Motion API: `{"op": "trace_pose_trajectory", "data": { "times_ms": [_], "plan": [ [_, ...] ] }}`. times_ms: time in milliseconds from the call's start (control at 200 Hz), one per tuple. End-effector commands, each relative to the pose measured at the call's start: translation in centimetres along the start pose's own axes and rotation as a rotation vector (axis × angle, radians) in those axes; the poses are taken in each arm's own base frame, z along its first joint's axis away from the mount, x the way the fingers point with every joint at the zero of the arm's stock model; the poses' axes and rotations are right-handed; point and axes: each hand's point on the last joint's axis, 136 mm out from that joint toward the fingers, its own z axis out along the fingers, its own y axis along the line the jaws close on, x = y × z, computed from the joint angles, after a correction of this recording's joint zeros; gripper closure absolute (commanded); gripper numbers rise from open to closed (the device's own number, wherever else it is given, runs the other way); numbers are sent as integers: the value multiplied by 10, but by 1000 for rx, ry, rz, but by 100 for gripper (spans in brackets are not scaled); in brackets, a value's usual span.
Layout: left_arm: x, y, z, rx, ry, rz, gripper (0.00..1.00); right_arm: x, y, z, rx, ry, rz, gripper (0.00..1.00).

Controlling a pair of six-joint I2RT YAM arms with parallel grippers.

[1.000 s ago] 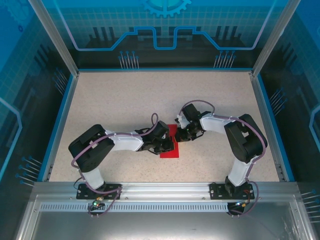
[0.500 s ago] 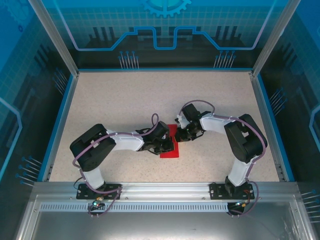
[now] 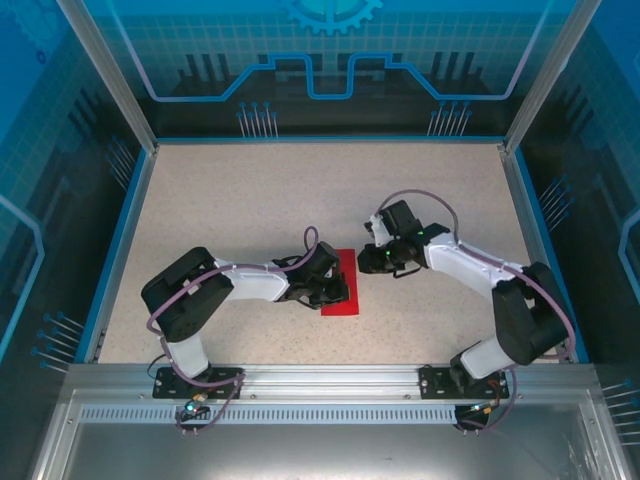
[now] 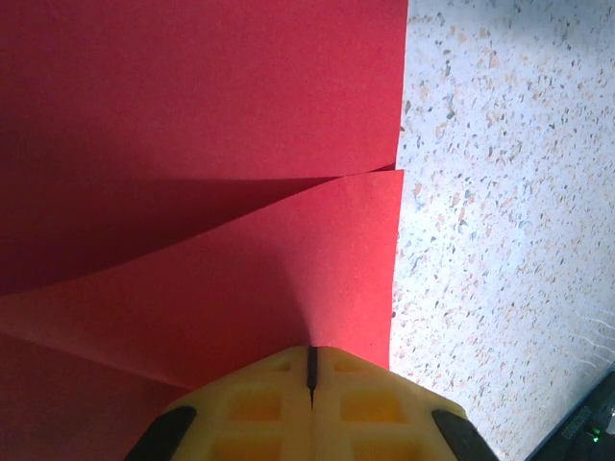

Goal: Fold a paper plane with a square sheet of paper (pick it up from the middle)
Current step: Fold the triangle a second time at the center of the table.

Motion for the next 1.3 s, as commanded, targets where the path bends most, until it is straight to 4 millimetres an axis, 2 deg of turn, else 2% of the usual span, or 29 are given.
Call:
{"op": "trace_pose_trajectory", "data": {
  "times_ms": [0,210,420,645,1015,1110,1295],
  "plan": [
    [15,29,11,-97,53,-26,98,42,-4,5,-6,107,67,88],
    [14,29,9,-95,51,-23,98,82,16,23,-44,207,41,92],
    [15,29,9,-97,51,-24,98,96,19,41,-52,251,51,94],
    [13,25,9,-86,47,-24,98,104,7,50,-11,273,57,95],
    [11,21,8,-80,42,1,99,123,-25,58,118,328,111,97],
    [11,23,9,-81,44,0,99,120,-18,55,81,320,115,97],
    [13,24,9,-74,47,-10,99,89,14,36,-43,206,86,96]
  ]
}}
